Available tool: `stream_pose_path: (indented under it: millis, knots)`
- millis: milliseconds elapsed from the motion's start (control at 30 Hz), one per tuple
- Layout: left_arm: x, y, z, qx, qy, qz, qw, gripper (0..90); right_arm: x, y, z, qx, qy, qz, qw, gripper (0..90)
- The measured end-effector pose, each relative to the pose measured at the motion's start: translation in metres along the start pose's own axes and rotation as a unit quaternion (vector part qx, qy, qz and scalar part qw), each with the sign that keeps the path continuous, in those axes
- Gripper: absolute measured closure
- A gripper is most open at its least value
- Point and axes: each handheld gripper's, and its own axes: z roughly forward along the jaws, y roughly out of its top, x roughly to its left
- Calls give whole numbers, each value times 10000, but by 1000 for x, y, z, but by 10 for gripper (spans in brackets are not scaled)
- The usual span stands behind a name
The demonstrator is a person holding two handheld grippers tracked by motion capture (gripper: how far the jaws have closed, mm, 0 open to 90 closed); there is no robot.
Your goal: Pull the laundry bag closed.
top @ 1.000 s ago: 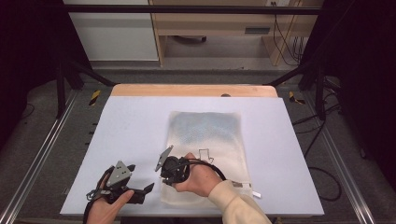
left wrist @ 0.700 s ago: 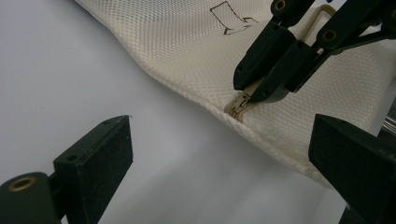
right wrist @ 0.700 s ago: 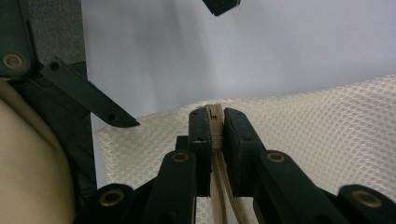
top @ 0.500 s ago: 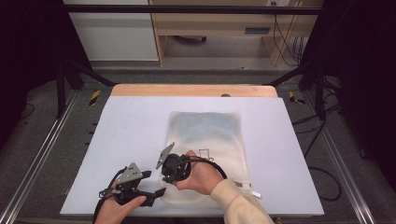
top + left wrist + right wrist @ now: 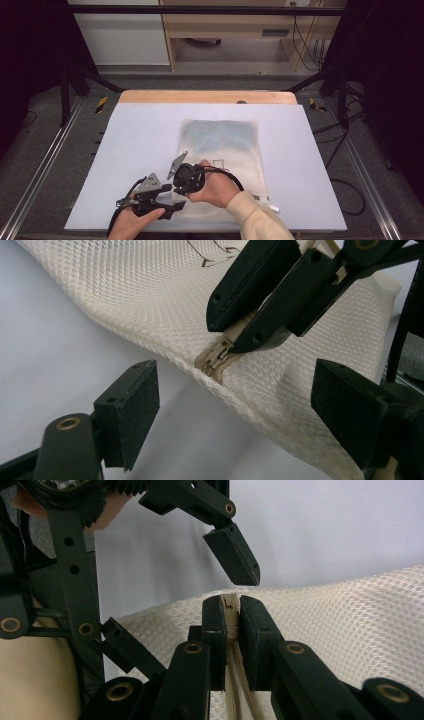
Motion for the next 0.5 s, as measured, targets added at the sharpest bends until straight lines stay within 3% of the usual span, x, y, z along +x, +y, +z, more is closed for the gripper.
stream_pose_path:
  millis: [233,500]
  knots:
    - [0,1,7,53,-181,52,9998,229,0,0,-3,-45,-23,-25,10000,821]
    - [9,-1,15,-166,-515,-60,9985,319,0,0,-5,-49,-47,-14,10000,821]
